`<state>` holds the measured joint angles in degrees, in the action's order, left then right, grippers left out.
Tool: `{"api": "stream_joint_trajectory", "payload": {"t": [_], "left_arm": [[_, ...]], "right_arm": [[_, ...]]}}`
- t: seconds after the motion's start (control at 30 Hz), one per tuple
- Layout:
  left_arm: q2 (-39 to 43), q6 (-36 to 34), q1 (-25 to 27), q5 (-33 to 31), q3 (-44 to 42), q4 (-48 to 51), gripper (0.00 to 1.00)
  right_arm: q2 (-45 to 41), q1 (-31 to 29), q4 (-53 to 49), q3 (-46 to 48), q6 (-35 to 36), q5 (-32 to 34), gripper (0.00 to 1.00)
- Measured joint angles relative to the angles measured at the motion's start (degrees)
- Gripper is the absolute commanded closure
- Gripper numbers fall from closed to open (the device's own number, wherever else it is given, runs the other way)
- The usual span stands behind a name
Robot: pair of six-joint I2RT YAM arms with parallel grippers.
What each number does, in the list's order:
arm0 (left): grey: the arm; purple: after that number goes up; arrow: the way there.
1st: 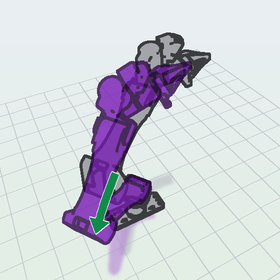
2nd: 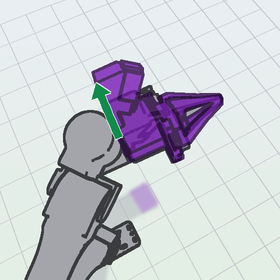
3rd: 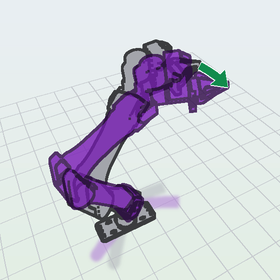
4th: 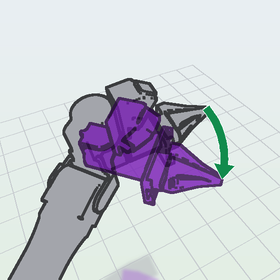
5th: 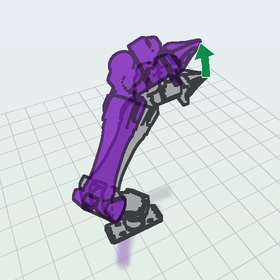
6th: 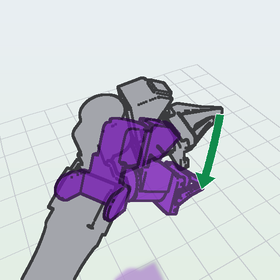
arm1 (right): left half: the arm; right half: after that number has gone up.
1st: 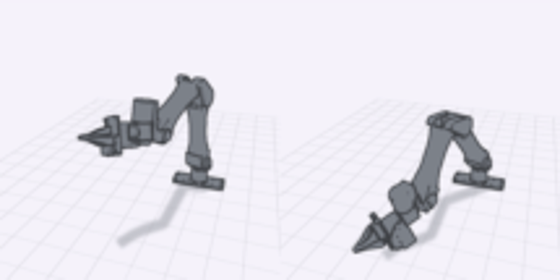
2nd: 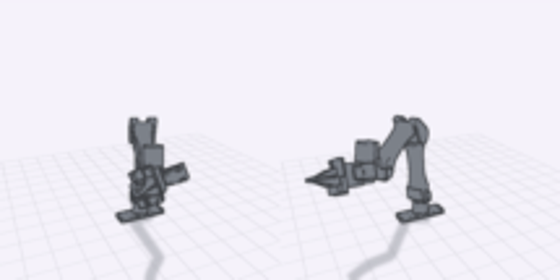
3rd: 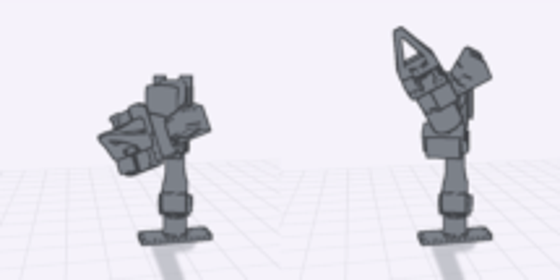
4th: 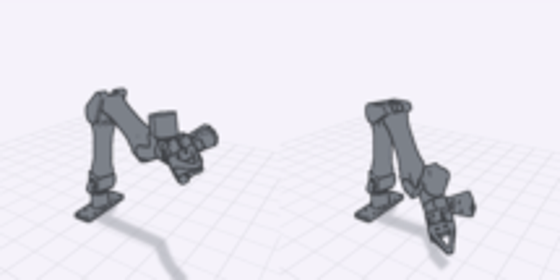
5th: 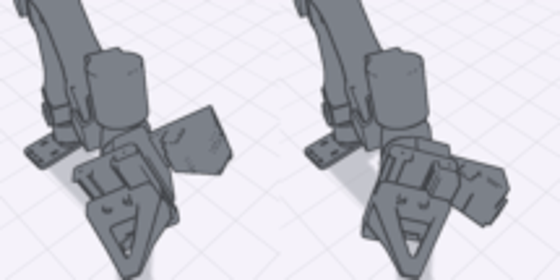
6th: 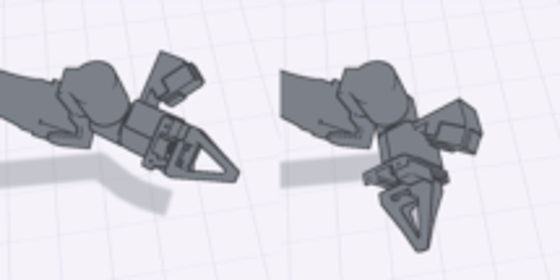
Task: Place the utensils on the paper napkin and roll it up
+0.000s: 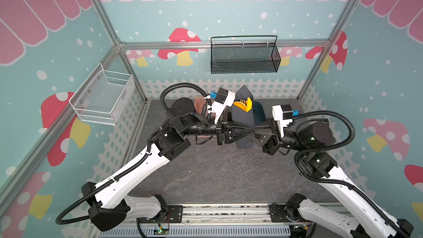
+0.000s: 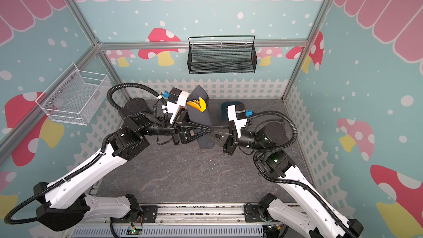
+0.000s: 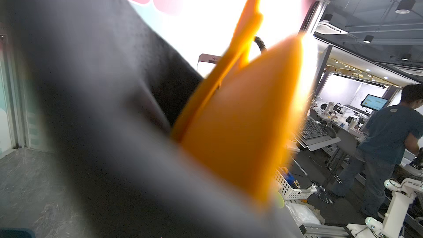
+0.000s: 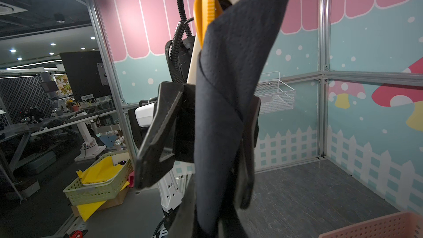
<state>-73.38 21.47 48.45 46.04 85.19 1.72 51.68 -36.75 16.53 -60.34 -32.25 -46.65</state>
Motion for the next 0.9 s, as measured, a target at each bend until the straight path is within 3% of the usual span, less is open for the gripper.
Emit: {"api": "stream_joint_trajectory", "payload": {"t": [0.53,0.73,0.9], "left_arm": [[1.5,-1.3,0.0,-5.1,-1.6,-0.7,0.93],[1.6,-0.8,0.0,-6.2,-2.2,-1.2,0.94],[1.6,-0.8,0.0,-6.9,-2.2,-1.0,0.94]], "right_arm": [[0.4,0.1,0.3,0.2,-1.7,-0.3,0.89],[0.3,0.1,0.1,0.4,-1.7,0.7,0.7],[-1.5,0.1,-0.9,1.1,-1.0,3.4,0.62]]}}
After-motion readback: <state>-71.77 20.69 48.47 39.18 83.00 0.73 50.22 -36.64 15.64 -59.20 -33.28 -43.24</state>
